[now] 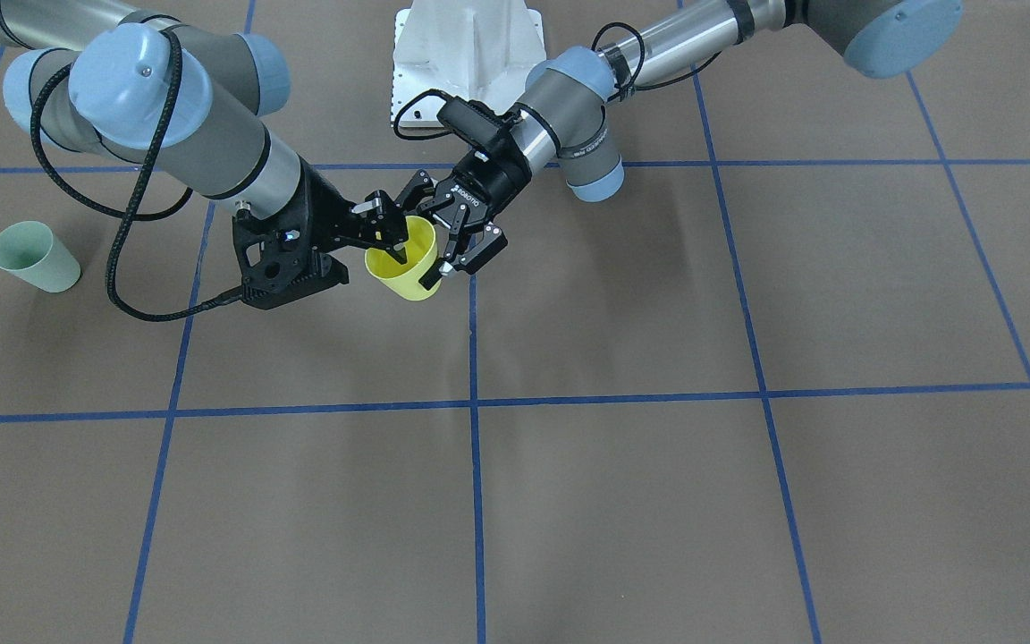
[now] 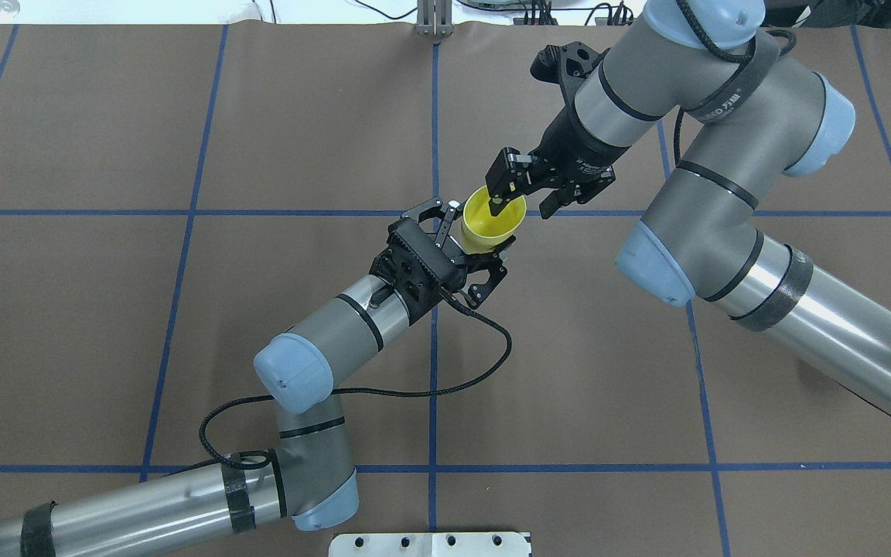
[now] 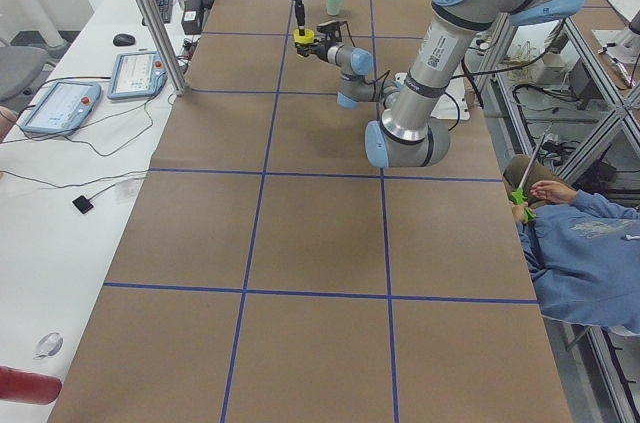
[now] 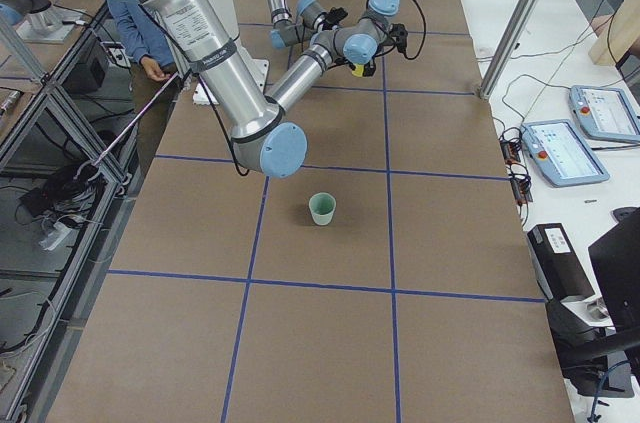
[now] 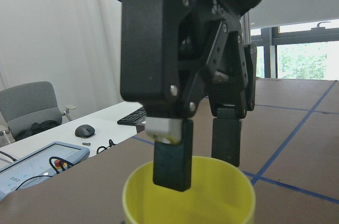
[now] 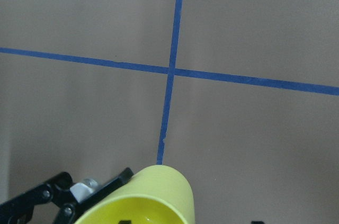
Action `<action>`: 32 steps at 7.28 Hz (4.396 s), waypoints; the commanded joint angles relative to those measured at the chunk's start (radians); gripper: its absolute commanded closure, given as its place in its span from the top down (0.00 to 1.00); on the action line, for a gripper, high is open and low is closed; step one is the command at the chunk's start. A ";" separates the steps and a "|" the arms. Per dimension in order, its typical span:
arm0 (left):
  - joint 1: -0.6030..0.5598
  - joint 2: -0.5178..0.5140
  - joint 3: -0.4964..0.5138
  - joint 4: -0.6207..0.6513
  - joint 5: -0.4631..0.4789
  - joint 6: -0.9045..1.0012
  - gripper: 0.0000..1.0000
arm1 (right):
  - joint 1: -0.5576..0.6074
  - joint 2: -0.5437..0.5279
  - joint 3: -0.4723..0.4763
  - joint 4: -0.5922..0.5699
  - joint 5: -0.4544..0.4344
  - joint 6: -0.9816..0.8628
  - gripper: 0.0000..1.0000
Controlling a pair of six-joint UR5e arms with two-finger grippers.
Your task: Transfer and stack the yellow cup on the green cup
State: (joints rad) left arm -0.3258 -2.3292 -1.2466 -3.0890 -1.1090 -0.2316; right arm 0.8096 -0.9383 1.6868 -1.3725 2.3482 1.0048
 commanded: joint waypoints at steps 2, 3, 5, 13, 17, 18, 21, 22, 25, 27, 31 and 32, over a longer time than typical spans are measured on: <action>0.001 0.005 -0.001 0.003 0.000 0.000 0.57 | -0.001 -0.004 0.001 0.015 0.002 0.001 0.29; 0.001 0.008 -0.001 0.003 0.000 0.001 0.57 | -0.001 -0.002 0.001 0.016 0.002 0.002 0.16; 0.008 0.004 0.001 0.006 0.000 -0.002 0.68 | 0.000 -0.002 0.001 0.015 0.002 0.006 0.00; 0.010 -0.015 -0.019 0.030 0.137 -0.014 0.99 | 0.292 -0.467 0.303 0.001 -0.046 -0.002 0.00; -0.171 0.010 -0.001 0.504 0.158 -0.220 0.99 | 0.356 -0.880 0.456 0.021 -0.108 -0.172 0.00; -0.195 0.010 -0.002 0.588 0.109 -0.235 0.99 | 0.352 -0.916 0.439 0.041 -0.125 -0.207 0.00; -0.196 0.010 -0.005 0.595 0.104 -0.238 0.99 | 0.349 -0.912 0.334 0.115 -0.118 -0.201 0.00; -0.196 0.011 -0.007 0.595 0.106 -0.238 0.99 | 0.349 -0.912 0.286 0.183 -0.106 -0.201 0.00; -0.196 0.011 -0.010 0.595 0.106 -0.238 0.99 | 0.347 -0.913 0.269 0.194 -0.073 -0.201 0.00; -0.196 0.011 -0.010 0.595 0.104 -0.238 0.99 | 0.349 -0.919 0.266 0.194 -0.061 -0.209 0.00; -0.196 0.010 -0.013 0.593 0.104 -0.238 0.99 | 0.339 -0.901 0.248 0.193 -0.041 -0.201 0.00; -0.196 0.010 -0.013 0.593 0.104 -0.239 0.99 | 0.339 -0.896 0.237 0.193 -0.041 -0.204 0.26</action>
State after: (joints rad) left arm -0.5215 -2.3193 -1.2588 -2.4956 -1.0048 -0.4698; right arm 1.1499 -1.8419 1.9352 -1.1796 2.3070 0.8018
